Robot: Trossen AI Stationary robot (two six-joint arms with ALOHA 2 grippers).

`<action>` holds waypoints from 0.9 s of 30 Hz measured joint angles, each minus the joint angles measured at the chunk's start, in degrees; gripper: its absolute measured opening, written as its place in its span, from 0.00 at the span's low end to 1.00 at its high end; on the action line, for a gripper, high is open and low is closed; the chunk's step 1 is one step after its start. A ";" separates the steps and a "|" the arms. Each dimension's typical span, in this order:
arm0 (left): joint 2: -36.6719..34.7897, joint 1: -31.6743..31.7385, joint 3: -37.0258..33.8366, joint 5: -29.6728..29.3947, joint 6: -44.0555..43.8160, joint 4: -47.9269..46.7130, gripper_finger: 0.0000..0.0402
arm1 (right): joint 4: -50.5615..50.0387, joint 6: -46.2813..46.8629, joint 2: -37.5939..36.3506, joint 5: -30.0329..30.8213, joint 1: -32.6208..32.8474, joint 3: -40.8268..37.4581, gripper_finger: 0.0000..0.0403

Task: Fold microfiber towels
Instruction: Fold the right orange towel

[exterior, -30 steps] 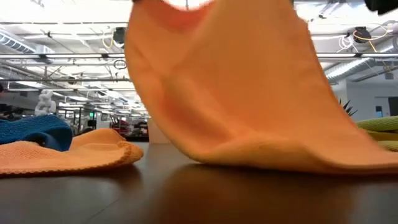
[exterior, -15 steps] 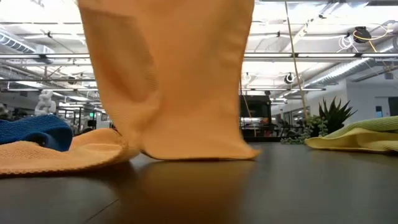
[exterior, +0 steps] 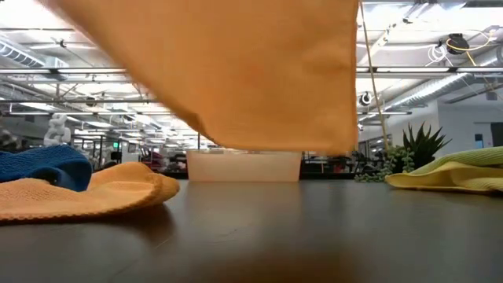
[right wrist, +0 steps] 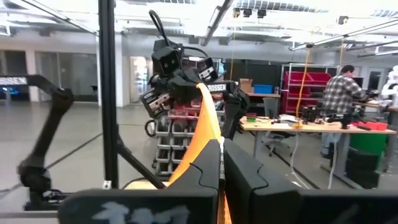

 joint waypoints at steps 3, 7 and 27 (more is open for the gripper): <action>0.00 -0.91 -0.19 2.94 -2.28 -0.13 0.00 | -1.99 1.00 -0.19 -0.07 1.20 0.00 0.00; 0.90 -1.95 -1.22 5.28 -8.20 -2.59 0.00 | -5.44 5.17 0.94 -0.11 2.66 -0.02 0.00; 12.90 -0.27 0.48 7.15 -27.37 -12.72 0.01 | -0.90 2.14 3.53 12.06 13.01 1.99 0.00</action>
